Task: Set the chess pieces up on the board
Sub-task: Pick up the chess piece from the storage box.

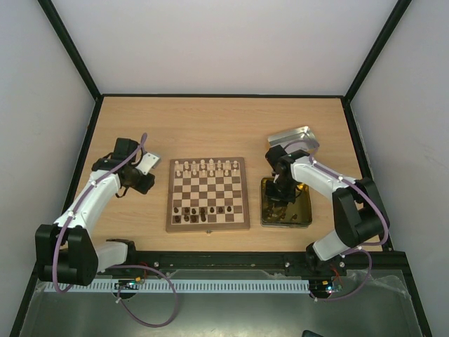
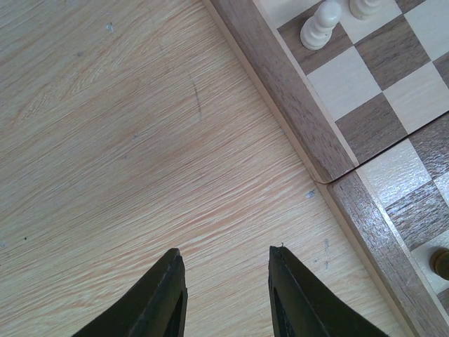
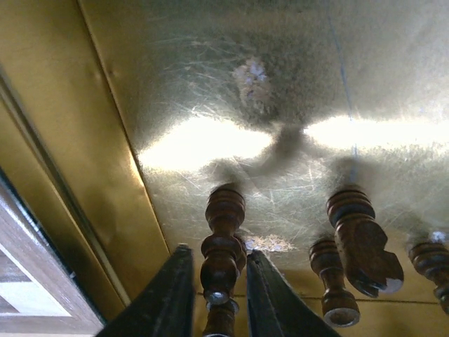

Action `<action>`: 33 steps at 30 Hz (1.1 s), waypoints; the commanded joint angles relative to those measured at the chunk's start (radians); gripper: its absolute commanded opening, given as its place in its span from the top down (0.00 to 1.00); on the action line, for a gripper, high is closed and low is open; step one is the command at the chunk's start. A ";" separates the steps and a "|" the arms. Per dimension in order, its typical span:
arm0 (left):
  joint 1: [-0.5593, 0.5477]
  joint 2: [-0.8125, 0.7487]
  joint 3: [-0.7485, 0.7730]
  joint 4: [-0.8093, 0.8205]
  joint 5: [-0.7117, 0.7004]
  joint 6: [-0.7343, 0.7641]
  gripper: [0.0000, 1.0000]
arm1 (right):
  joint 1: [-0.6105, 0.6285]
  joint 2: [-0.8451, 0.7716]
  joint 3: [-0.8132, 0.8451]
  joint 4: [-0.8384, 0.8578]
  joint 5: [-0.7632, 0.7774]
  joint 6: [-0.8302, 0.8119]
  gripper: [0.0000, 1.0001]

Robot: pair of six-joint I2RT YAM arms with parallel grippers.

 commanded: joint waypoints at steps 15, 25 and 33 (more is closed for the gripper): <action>-0.004 -0.023 -0.019 -0.006 -0.001 0.007 0.66 | 0.005 0.025 0.000 -0.005 0.051 -0.020 0.98; -0.004 -0.029 -0.025 0.002 0.005 0.010 0.66 | 0.005 -0.028 0.173 -0.166 0.129 0.009 0.98; -0.004 -0.043 -0.036 0.016 0.009 0.015 0.66 | 0.049 -0.050 0.292 -0.259 0.179 0.041 0.98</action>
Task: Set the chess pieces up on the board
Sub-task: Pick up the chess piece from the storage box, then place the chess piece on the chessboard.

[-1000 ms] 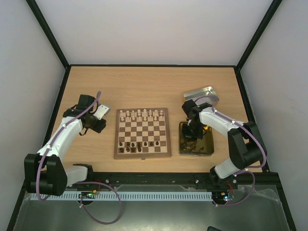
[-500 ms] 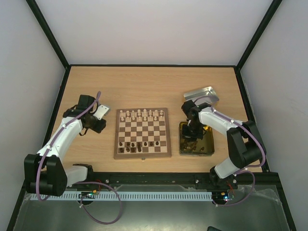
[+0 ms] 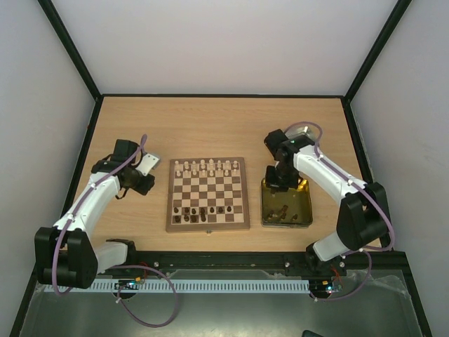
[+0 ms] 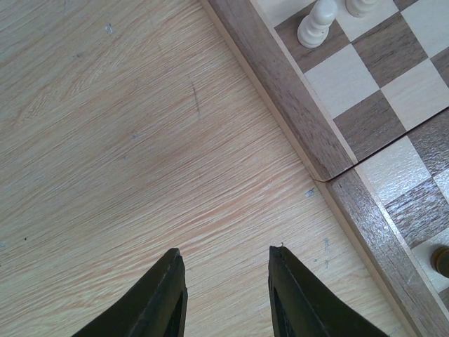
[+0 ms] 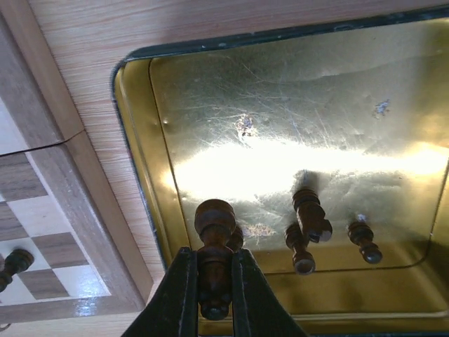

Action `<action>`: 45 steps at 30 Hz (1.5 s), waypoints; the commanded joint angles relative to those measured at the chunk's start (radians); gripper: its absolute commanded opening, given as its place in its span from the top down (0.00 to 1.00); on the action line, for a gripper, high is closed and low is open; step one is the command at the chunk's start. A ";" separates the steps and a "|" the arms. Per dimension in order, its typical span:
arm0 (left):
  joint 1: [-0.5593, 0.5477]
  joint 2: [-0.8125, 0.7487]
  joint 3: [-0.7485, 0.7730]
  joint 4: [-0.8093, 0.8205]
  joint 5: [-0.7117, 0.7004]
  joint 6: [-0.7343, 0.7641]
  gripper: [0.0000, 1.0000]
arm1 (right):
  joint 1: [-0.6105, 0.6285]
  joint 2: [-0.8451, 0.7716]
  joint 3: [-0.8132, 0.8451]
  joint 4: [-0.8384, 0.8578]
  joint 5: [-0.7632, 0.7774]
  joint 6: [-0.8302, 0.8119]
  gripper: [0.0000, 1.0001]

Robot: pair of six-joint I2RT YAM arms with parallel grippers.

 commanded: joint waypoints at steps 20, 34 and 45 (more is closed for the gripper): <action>-0.006 -0.029 -0.049 0.030 0.021 0.021 0.66 | 0.502 0.196 0.269 -0.027 0.015 0.262 0.98; -0.009 -0.028 -0.057 0.034 0.015 0.021 0.66 | 0.554 0.264 0.258 0.028 -0.022 0.275 0.98; -0.009 -0.023 -0.062 0.038 0.017 0.022 0.66 | 0.590 0.304 0.288 0.017 -0.048 0.257 0.98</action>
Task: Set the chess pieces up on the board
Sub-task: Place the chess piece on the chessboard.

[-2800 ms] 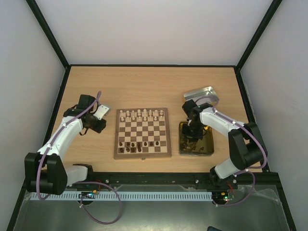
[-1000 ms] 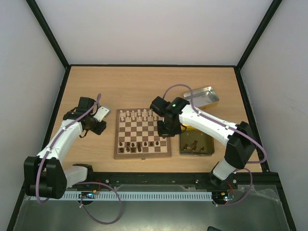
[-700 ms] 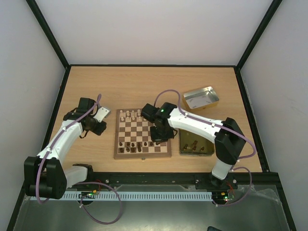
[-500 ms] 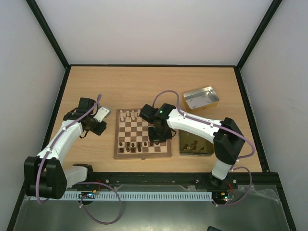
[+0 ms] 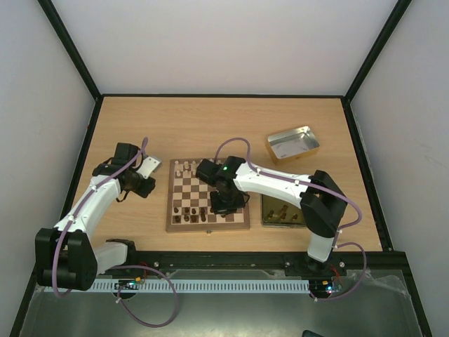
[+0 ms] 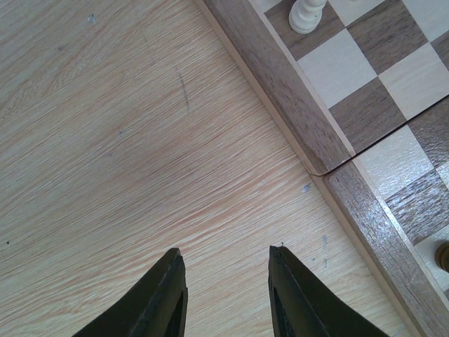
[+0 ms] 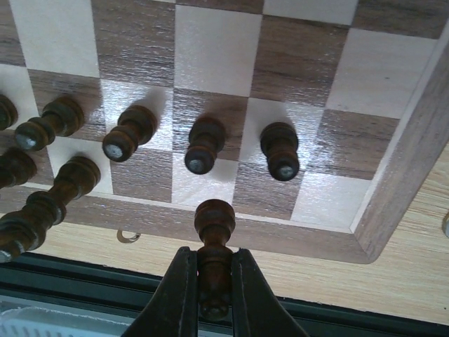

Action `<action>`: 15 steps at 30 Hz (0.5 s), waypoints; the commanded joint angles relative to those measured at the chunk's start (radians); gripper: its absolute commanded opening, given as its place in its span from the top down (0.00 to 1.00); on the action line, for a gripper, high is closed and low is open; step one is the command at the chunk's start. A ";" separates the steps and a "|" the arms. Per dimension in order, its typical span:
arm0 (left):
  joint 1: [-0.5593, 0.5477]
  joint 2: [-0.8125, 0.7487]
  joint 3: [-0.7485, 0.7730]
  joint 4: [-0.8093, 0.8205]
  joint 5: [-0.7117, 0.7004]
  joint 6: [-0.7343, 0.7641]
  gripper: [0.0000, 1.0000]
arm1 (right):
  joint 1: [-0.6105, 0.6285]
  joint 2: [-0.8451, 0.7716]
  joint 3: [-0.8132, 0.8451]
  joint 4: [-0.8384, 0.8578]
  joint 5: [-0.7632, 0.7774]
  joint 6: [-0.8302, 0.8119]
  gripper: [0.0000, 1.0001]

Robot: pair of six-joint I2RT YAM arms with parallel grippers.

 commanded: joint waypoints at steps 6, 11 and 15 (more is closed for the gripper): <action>-0.003 -0.010 -0.020 0.009 0.003 0.008 0.66 | 0.020 0.036 0.043 -0.013 -0.003 -0.002 0.98; -0.003 -0.014 -0.024 0.011 -0.001 0.007 0.66 | 0.020 0.045 0.048 -0.006 -0.008 0.004 0.98; -0.003 -0.014 -0.024 0.013 -0.001 0.007 0.66 | 0.021 0.057 0.052 -0.004 -0.008 0.003 0.98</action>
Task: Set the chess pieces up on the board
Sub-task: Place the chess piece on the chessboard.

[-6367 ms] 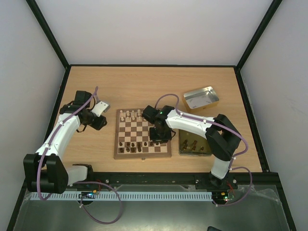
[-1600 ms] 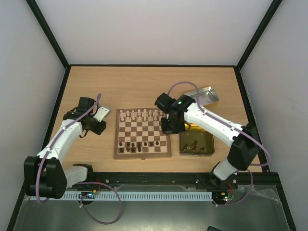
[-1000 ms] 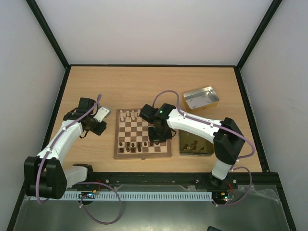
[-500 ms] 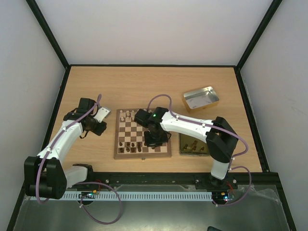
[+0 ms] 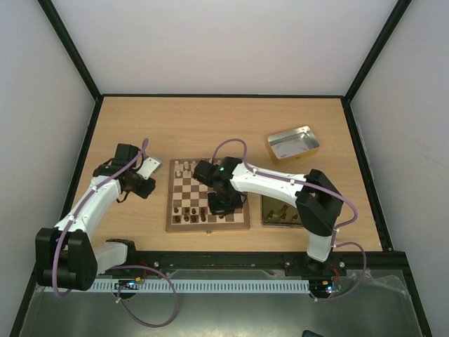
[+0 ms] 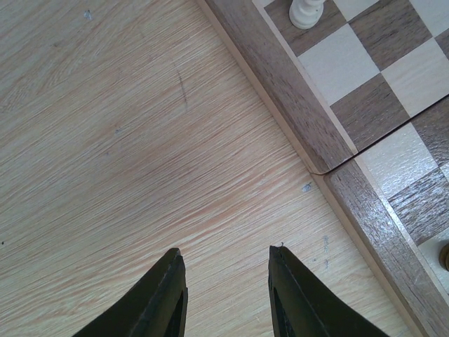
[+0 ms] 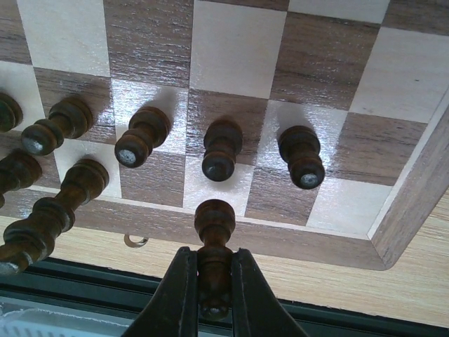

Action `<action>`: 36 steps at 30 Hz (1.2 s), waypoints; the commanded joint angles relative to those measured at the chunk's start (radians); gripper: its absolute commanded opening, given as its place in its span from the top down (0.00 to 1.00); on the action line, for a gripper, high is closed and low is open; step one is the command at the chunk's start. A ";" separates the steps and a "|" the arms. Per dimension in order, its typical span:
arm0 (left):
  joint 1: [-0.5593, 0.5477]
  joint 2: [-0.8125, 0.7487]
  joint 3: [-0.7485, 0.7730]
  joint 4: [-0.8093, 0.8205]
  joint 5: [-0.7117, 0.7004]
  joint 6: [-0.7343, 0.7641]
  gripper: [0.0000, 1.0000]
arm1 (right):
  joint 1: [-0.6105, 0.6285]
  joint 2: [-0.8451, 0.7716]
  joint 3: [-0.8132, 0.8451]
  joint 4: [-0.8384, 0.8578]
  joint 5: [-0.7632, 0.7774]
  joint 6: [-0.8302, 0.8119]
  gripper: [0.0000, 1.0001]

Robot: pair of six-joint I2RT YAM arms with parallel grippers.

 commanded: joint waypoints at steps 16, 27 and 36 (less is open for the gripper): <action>-0.001 -0.016 -0.013 0.004 -0.003 0.006 0.66 | 0.007 0.052 0.036 -0.001 0.004 -0.002 0.98; -0.001 -0.013 -0.015 0.003 -0.001 0.007 0.66 | 0.009 0.060 0.045 -0.009 0.006 -0.009 0.92; -0.001 -0.012 -0.013 0.003 0.001 0.008 0.66 | 0.008 0.058 0.045 -0.010 0.012 -0.010 0.88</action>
